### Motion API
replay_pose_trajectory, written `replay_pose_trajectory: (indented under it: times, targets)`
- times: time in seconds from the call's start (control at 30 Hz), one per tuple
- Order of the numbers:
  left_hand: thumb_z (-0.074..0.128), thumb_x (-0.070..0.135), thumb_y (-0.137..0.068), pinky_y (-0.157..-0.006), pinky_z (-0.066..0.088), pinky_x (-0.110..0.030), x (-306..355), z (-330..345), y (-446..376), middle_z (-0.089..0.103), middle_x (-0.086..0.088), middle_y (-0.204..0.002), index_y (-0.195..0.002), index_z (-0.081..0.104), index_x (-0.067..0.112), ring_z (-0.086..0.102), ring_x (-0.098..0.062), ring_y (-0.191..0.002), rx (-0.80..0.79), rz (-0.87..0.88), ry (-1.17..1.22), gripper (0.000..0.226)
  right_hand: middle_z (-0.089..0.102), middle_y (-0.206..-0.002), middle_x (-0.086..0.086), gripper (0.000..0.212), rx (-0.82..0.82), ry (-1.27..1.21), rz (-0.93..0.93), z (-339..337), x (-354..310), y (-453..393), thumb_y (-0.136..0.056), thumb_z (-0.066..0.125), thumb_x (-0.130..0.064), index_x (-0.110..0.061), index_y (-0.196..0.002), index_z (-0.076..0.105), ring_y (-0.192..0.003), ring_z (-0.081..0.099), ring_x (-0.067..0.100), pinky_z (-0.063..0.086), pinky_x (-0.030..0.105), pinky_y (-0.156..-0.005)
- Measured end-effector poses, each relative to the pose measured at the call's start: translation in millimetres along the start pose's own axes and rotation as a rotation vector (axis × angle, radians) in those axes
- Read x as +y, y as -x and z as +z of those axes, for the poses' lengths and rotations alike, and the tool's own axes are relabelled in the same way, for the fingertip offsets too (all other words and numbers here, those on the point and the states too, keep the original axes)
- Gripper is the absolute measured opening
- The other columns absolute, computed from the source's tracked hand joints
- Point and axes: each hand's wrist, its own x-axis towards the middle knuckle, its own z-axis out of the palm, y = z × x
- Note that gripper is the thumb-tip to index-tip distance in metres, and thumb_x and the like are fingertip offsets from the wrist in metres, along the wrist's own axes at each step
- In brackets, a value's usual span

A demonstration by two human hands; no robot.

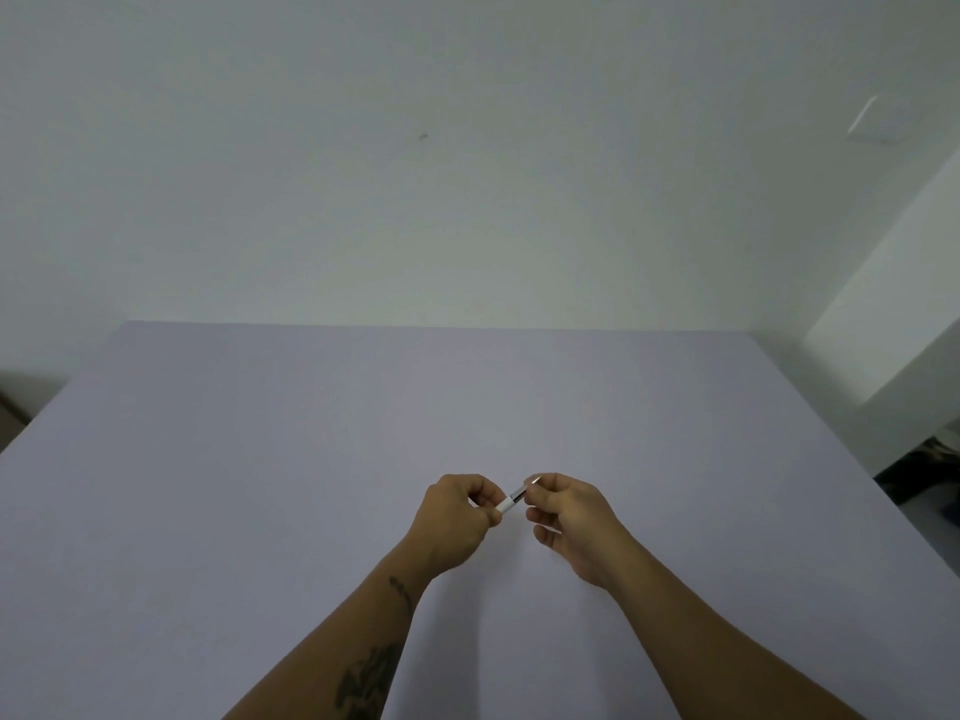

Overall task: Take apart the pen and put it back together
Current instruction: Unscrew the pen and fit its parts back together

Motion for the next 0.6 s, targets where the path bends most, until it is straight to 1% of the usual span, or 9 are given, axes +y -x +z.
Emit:
replay_pose_trajectory:
  times: [0.1, 0.2, 0.3, 0.47, 0.6]
  targets:
    - [0.067, 0.008, -0.088, -0.055, 0.045, -0.020, 1.3, -1.5, 0.7, 0.064, 0.003, -0.078, -0.089, 0.074, 0.017, 0.053, -0.011, -0.061, 0.008, 0.010, 0.006, 0.012, 0.064, -0.089, 0.008, 0.017, -0.018, -0.026, -0.011, 2.9, -3.4, 2.5, -0.097, 0.056, -0.006, -0.010, -0.099, 0.073, -0.084, 0.059, 0.022, 0.051, 0.033, -0.074]
    - [0.067, 0.008, -0.089, -0.055, 0.044, -0.019, 1.1, -2.6, 1.6, 0.064, 0.004, -0.077, -0.091, 0.074, 0.015, 0.053, -0.010, -0.061, 0.023, 0.026, 0.000, 0.011, 0.063, -0.086, 0.006, 0.012, -0.023, -0.027, -0.008, 6.3, -2.1, 4.4, -0.095, 0.061, -0.009, -0.012, -0.097, 0.072, -0.082, 0.058, 0.021, 0.051, 0.033, -0.073]
    - [0.067, 0.007, -0.089, -0.056, 0.044, -0.017, 0.9, -3.1, 4.2, 0.063, 0.004, -0.077, -0.089, 0.073, 0.017, 0.054, -0.009, -0.063, 0.024, 0.035, -0.010, 0.011, 0.064, -0.086, 0.006, 0.010, 0.014, 0.012, -0.025, 7.8, -0.5, 4.9, -0.095, 0.063, -0.009, -0.011, -0.094, 0.073, -0.084, 0.059, 0.022, 0.050, 0.032, -0.072]
    - [0.067, 0.007, -0.088, -0.058, 0.044, -0.017, -1.1, -2.4, 6.7, 0.064, 0.005, -0.078, -0.085, 0.072, 0.021, 0.055, -0.009, -0.064, 0.014, 0.040, -0.022, 0.015, 0.067, -0.100, 0.010, 0.022, 0.008, 0.042, -0.040, 7.4, -2.0, 8.4, -0.098, 0.055, -0.004, -0.012, -0.102, 0.075, -0.092, 0.062, 0.023, 0.052, 0.033, -0.075]
    - [0.066, 0.007, -0.089, -0.057, 0.043, -0.017, -2.2, -3.7, 7.7, 0.065, 0.003, -0.080, -0.087, 0.072, 0.019, 0.055, -0.009, -0.065, 0.020, 0.040, -0.024, 0.014, 0.064, -0.098, 0.010, 0.021, -0.013, 0.023, -0.050, 8.0, -0.7, 10.2, -0.096, 0.060, -0.006, -0.015, -0.110, 0.071, -0.088, 0.059, 0.023, 0.051, 0.034, -0.074]
